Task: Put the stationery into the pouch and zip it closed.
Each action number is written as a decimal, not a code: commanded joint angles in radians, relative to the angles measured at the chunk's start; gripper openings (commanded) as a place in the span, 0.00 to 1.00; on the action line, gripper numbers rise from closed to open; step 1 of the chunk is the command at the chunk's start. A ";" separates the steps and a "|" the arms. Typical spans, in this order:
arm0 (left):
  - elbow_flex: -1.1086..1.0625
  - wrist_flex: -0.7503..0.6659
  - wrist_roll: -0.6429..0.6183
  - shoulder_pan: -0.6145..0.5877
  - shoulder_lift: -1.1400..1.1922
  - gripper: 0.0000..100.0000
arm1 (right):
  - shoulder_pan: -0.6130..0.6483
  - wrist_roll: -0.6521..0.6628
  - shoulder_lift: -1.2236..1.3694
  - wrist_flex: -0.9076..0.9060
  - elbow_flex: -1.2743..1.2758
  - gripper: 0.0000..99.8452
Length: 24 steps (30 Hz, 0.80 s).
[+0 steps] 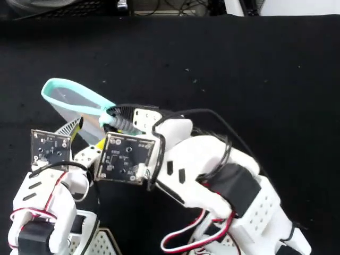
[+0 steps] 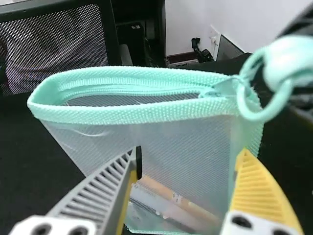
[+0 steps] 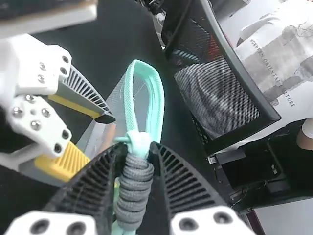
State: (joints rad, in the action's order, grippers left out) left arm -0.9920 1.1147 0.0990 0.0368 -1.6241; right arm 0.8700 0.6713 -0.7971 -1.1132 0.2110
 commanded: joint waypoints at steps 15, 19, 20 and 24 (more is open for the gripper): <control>-0.038 -0.196 0.064 -0.223 0.006 0.31 | 0.023 0.011 -0.002 -0.031 -0.084 0.01; -0.039 -0.236 0.063 -0.274 0.006 0.31 | 0.025 0.011 -0.013 -0.043 -0.091 0.01; -0.039 -0.238 0.063 -0.278 0.008 0.31 | 0.025 0.011 -0.022 -0.043 -0.091 0.01; -0.039 -0.235 0.063 -0.278 0.008 0.31 | 0.025 0.011 -0.058 -0.044 -0.090 0.01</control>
State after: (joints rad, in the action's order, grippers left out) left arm -1.0365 0.9014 0.1588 -0.2286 -1.6241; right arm 0.8700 0.6728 -0.8109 -1.1577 0.1772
